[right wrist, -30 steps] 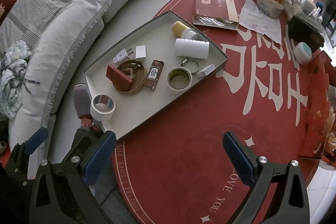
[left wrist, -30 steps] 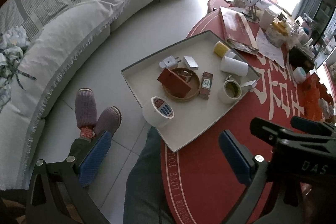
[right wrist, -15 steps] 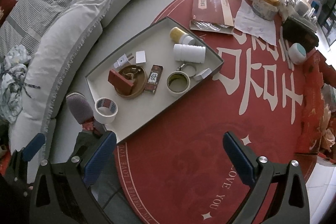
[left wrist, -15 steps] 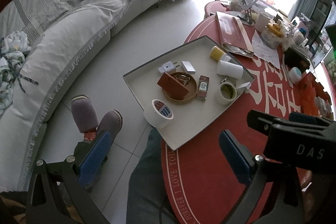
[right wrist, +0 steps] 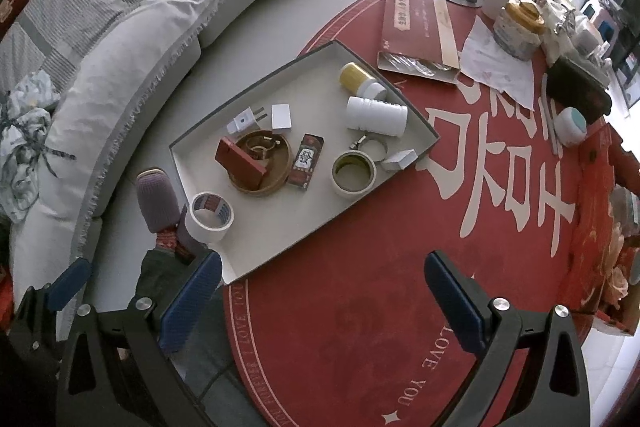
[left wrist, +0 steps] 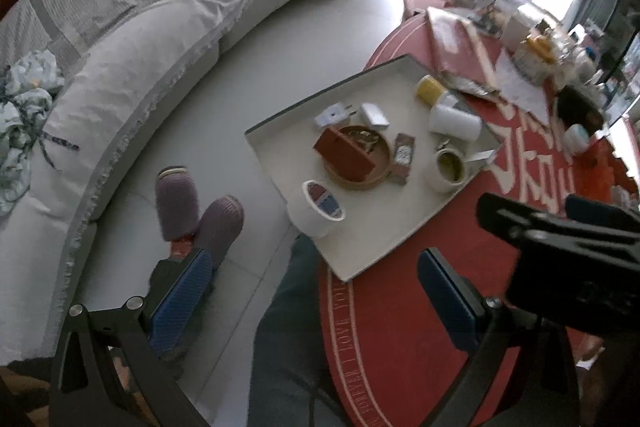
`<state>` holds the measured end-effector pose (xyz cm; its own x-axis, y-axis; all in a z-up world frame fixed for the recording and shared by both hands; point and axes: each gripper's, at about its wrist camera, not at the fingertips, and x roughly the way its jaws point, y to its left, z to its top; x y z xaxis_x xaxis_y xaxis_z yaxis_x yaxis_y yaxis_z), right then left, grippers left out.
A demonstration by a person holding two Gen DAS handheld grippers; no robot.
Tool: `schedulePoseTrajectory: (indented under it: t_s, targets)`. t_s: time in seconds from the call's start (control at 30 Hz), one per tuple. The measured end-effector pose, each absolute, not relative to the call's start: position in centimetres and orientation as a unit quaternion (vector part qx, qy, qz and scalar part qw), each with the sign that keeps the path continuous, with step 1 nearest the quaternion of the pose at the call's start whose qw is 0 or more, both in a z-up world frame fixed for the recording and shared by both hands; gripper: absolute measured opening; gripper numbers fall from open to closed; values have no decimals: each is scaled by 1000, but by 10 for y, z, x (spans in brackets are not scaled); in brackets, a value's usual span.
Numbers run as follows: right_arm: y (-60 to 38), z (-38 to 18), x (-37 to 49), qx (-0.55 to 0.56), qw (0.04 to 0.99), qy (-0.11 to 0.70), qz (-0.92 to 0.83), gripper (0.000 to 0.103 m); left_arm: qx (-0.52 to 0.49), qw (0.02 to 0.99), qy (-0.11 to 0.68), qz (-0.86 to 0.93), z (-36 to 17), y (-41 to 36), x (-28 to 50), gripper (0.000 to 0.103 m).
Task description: Organize rigid objects
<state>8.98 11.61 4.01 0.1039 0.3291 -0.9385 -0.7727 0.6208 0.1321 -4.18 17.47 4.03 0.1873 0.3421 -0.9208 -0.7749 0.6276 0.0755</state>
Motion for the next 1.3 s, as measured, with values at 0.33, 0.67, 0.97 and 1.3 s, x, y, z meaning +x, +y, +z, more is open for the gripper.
schedulePoseTrajectory:
  t_s: [0.33,0.67,0.97,1.3]
  targets:
    - [123,40,102,-200,715,553,378,102,-229,725,533,373,33,190,-40,103]
    - [128,36,104,-203,712,559,374,102,-240,723,532,369,31,196,-38,102]
    - [132,34,103,-212,713,557,370,102,-248,718,534,371,27,203,-38,102]
    - [138,35,103,-217,713,554,371,102,-249,722,524,376,27,210,-37,102]
